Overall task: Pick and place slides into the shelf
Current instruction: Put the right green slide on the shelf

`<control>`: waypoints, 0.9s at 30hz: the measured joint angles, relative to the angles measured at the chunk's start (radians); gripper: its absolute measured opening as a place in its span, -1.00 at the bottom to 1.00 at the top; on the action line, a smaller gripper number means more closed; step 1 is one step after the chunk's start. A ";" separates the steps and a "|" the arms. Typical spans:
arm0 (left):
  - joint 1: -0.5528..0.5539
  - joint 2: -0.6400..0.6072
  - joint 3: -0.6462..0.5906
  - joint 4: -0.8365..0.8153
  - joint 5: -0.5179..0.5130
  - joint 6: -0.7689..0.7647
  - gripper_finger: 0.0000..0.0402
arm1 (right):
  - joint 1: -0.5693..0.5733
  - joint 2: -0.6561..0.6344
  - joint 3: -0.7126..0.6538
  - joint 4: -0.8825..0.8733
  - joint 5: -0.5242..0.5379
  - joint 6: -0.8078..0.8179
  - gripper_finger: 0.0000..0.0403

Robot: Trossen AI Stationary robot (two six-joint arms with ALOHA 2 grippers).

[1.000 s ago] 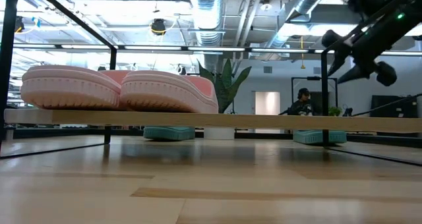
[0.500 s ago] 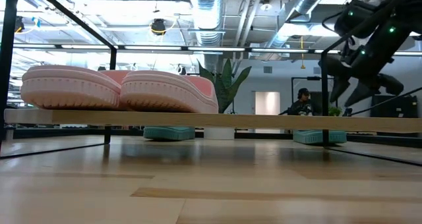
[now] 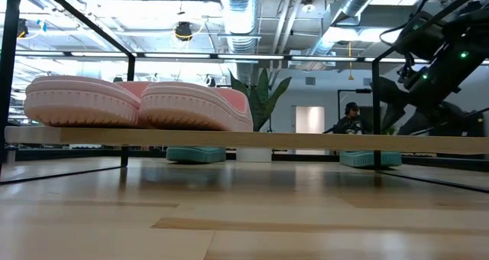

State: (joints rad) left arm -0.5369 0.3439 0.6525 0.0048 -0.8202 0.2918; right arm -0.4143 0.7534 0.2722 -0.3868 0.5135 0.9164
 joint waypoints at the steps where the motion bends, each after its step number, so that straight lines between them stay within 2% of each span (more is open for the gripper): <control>1: 0.000 0.000 0.003 0.000 0.000 0.001 -1.00 | 0.006 0.000 0.000 -0.015 0.007 -0.001 -0.08; 8: 0.000 0.000 0.007 -0.010 0.000 0.011 -1.00 | 0.048 0.031 0.000 -0.031 0.017 -0.027 -0.05; 16: 0.000 0.000 0.007 -0.015 0.001 0.011 -1.00 | 0.056 0.177 0.000 0.047 0.033 -0.099 -0.06; 22: 0.000 0.000 0.007 -0.015 0.001 0.008 -1.00 | -0.007 0.315 0.000 0.196 0.021 -0.184 -0.07; 27: 0.000 0.000 0.007 -0.015 0.001 -0.002 -1.00 | -0.066 0.437 0.003 0.274 0.013 -0.192 -0.09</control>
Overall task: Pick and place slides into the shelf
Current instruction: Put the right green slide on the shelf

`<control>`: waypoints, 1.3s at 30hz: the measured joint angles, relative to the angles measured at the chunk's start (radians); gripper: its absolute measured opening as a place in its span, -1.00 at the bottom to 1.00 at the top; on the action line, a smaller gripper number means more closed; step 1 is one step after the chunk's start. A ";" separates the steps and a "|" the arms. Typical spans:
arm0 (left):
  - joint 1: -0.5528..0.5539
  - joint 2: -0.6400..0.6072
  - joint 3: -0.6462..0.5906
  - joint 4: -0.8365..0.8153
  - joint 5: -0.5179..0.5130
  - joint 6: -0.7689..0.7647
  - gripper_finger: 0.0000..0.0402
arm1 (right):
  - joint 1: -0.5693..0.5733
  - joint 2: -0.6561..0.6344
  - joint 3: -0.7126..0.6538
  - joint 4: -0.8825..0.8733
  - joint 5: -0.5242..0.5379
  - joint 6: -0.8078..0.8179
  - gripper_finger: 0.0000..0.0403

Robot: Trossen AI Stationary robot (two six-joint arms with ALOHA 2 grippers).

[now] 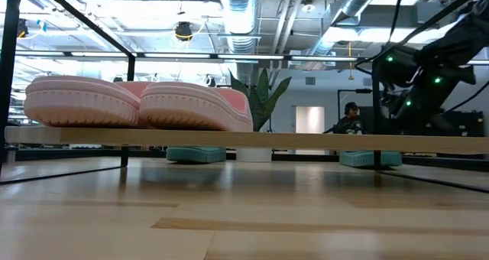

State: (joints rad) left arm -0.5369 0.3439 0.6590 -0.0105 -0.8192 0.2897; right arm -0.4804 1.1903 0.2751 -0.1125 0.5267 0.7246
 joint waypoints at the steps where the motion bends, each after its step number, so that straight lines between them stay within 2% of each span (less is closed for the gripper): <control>1: 0.000 0.000 0.000 0.000 0.000 -0.003 -1.00 | -0.007 0.020 0.001 0.023 0.003 0.000 -0.13; 3: 0.000 0.000 0.000 0.000 0.000 -0.005 -1.00 | -0.012 0.055 0.001 0.075 0.005 -0.015 -0.26; 7: 0.000 0.000 0.000 0.000 0.000 -0.011 -1.00 | -0.007 0.089 0.000 0.140 0.013 -0.022 -0.80; 8: 0.000 0.000 0.000 0.000 0.000 -0.012 -1.00 | -0.005 0.094 -0.001 0.143 0.022 -0.022 -0.89; 13: 0.000 0.000 0.000 -0.004 0.000 -0.013 -1.00 | 0.000 0.101 0.000 0.142 0.029 -0.010 -0.97; 19: 0.000 0.000 0.000 -0.021 0.000 -0.023 -1.00 | 0.012 0.044 -0.002 0.092 0.016 0.007 -0.99; 25: 0.000 0.000 0.000 -0.042 -0.005 -0.040 -1.00 | 0.015 -0.059 -0.005 -0.036 0.003 0.025 -0.99; 39: 0.000 0.000 0.000 -0.046 -0.005 -0.057 -1.00 | 0.014 -0.321 0.037 -0.237 0.060 0.014 -1.00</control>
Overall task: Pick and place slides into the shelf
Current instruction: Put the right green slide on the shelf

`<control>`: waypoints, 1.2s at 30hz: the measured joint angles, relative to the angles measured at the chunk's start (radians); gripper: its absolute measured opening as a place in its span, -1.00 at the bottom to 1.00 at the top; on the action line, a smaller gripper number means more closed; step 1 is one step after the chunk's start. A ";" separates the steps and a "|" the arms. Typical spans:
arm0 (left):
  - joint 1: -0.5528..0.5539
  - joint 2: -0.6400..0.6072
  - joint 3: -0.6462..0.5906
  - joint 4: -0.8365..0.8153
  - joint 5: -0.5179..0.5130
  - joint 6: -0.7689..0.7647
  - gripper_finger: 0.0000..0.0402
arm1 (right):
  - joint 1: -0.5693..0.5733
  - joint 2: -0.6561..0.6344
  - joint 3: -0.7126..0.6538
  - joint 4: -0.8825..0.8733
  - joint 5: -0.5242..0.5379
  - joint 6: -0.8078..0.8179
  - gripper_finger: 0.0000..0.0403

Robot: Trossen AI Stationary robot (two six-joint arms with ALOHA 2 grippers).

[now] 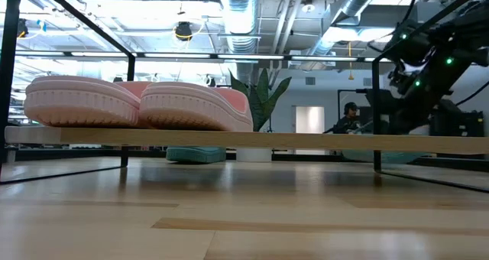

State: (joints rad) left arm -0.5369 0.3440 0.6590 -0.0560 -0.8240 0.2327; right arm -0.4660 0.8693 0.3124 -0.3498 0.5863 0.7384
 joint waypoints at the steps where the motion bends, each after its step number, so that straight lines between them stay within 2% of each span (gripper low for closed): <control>1: 0.000 0.000 0.000 0.001 0.001 -0.003 -1.00 | 0.000 -0.012 0.007 -0.009 0.004 -0.006 -1.00; 13: 0.000 0.009 0.000 0.005 0.008 -0.019 -1.00 | -0.001 -0.122 0.105 -0.102 0.078 -0.088 -1.00; 25: 0.037 0.131 0.000 0.089 0.011 -0.017 -1.00 | -0.001 -0.195 0.261 -0.122 0.150 -0.268 -1.00; 30: 0.113 0.189 0.000 0.171 0.092 -0.032 -1.00 | -0.001 -0.219 0.330 -0.121 0.165 -0.358 -1.00; 36: 0.289 0.280 0.000 0.291 0.313 -0.171 -1.00 | 0.003 -0.238 0.397 -0.121 0.168 -0.435 -1.00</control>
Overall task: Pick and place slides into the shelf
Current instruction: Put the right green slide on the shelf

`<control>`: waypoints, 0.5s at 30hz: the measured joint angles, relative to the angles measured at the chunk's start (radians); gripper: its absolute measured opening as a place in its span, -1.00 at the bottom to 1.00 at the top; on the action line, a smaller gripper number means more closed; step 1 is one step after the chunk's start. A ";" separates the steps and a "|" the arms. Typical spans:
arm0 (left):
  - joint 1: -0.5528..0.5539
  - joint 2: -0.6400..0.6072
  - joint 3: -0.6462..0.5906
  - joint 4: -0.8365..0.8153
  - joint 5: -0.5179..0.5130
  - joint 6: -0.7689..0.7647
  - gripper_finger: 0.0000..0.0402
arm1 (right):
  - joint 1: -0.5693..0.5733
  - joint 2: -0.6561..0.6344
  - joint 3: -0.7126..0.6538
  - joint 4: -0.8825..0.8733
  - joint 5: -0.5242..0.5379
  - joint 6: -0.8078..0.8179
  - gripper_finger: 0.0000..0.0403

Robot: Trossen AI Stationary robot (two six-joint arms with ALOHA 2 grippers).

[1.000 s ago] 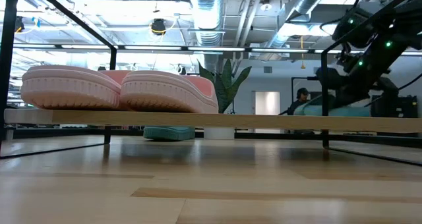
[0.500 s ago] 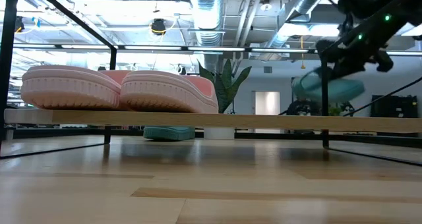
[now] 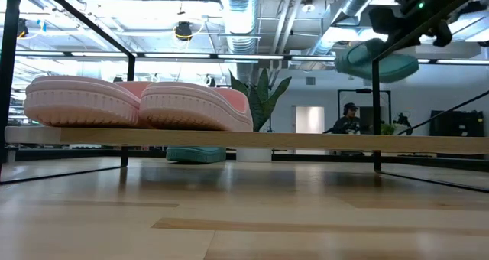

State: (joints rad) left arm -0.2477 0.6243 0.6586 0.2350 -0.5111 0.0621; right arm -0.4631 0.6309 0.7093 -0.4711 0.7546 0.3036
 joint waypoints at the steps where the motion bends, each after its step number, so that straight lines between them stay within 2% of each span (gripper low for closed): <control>1: 0.037 0.018 0.000 0.017 0.049 -0.031 -1.00 | 0.005 -0.004 0.008 0.000 0.000 -0.012 -1.00; 6: 0.227 0.126 0.000 0.113 0.312 -0.176 -1.00 | 0.047 -0.005 0.042 0.001 0.000 -0.050 -1.00; 11: 0.394 0.252 0.000 0.279 0.583 -0.313 -1.00 | 0.111 -0.018 0.057 0.038 0.003 -0.074 -1.00; 15: 0.492 0.358 0.000 0.443 0.736 -0.453 -0.99 | 0.168 -0.026 0.057 0.072 0.006 -0.078 -1.00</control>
State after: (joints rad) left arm 0.2442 0.9828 0.6586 0.6775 0.2244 -0.3911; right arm -0.2948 0.6052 0.7666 -0.3991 0.7609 0.2261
